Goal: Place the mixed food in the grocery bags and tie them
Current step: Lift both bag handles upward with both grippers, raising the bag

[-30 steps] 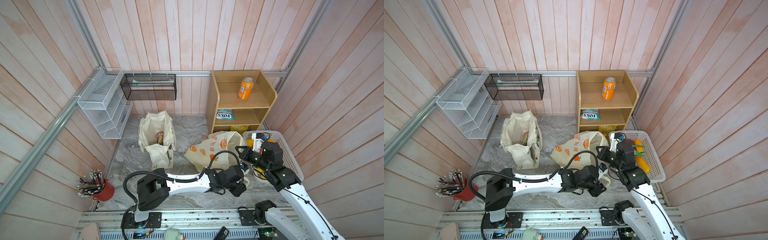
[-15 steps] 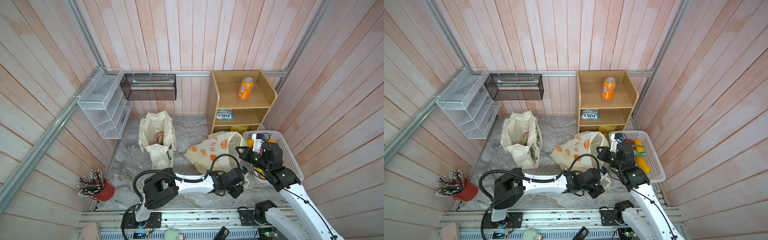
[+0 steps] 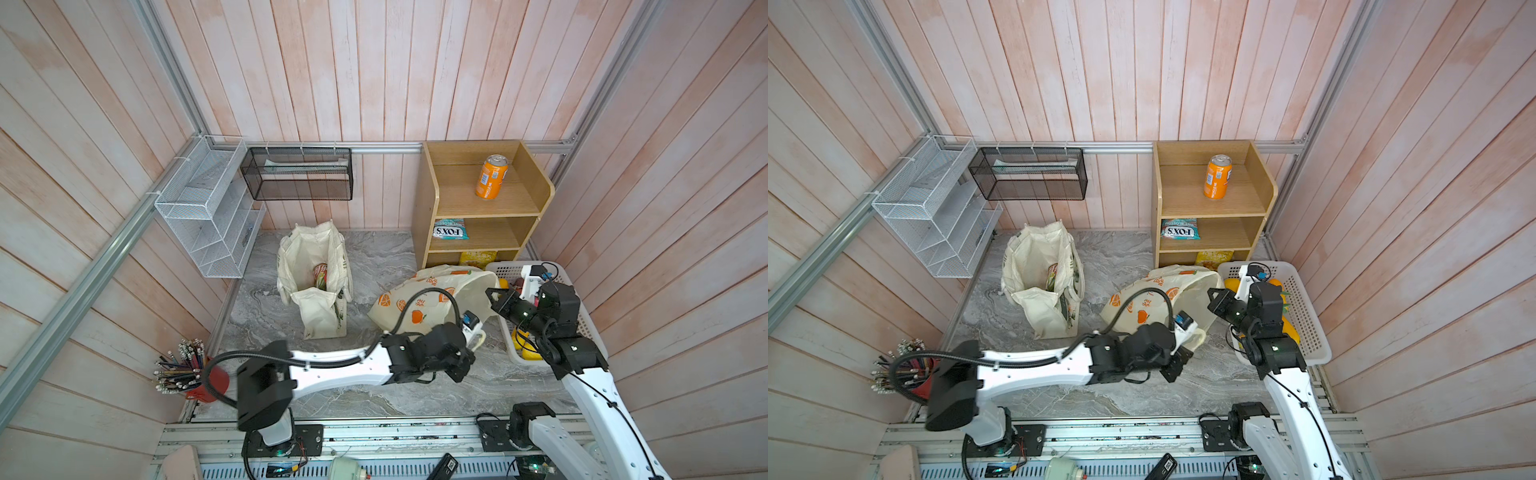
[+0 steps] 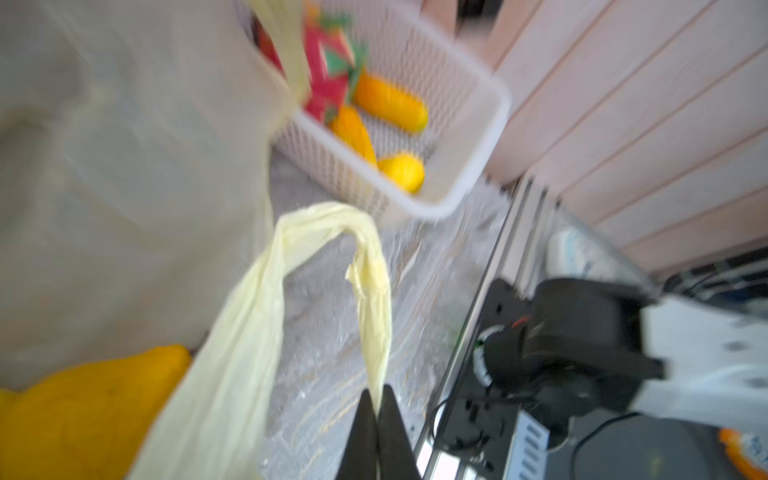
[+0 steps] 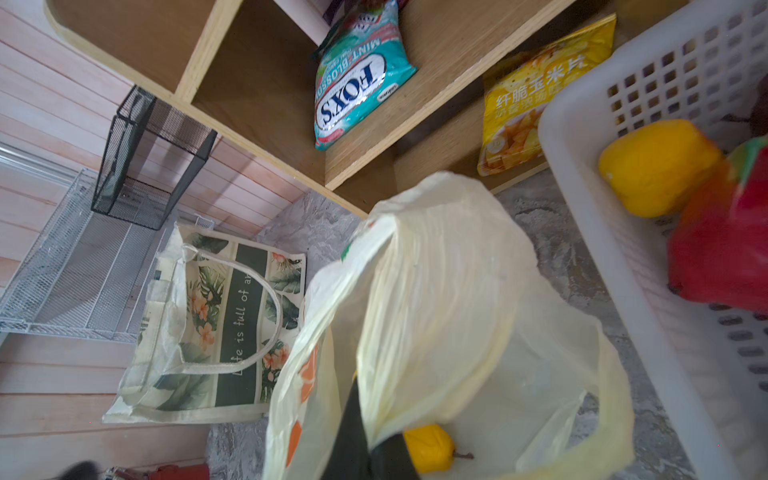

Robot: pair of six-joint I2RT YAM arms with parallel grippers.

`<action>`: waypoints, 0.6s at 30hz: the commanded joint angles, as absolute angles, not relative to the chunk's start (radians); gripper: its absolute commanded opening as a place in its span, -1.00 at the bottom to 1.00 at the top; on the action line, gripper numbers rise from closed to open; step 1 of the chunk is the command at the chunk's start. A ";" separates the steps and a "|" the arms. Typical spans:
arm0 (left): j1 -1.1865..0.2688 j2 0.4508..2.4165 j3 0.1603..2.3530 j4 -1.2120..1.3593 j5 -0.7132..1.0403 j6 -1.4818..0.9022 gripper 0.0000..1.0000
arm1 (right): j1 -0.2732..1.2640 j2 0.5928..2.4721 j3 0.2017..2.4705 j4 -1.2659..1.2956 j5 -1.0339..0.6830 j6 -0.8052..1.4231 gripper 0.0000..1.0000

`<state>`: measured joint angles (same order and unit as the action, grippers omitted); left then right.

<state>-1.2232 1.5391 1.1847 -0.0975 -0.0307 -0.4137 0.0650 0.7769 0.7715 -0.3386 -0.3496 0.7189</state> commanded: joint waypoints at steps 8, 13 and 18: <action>-0.897 1.237 1.108 0.058 0.044 -0.554 -1.00 | 0.008 0.789 1.020 -0.376 -0.488 0.717 -1.00; -0.887 1.264 1.165 0.023 0.073 -0.547 -1.00 | 0.008 0.779 1.143 -0.393 -0.540 0.772 -1.00; -0.883 1.261 1.182 0.018 0.067 -0.555 -1.00 | 0.009 0.782 1.224 -0.395 -0.567 0.805 -1.00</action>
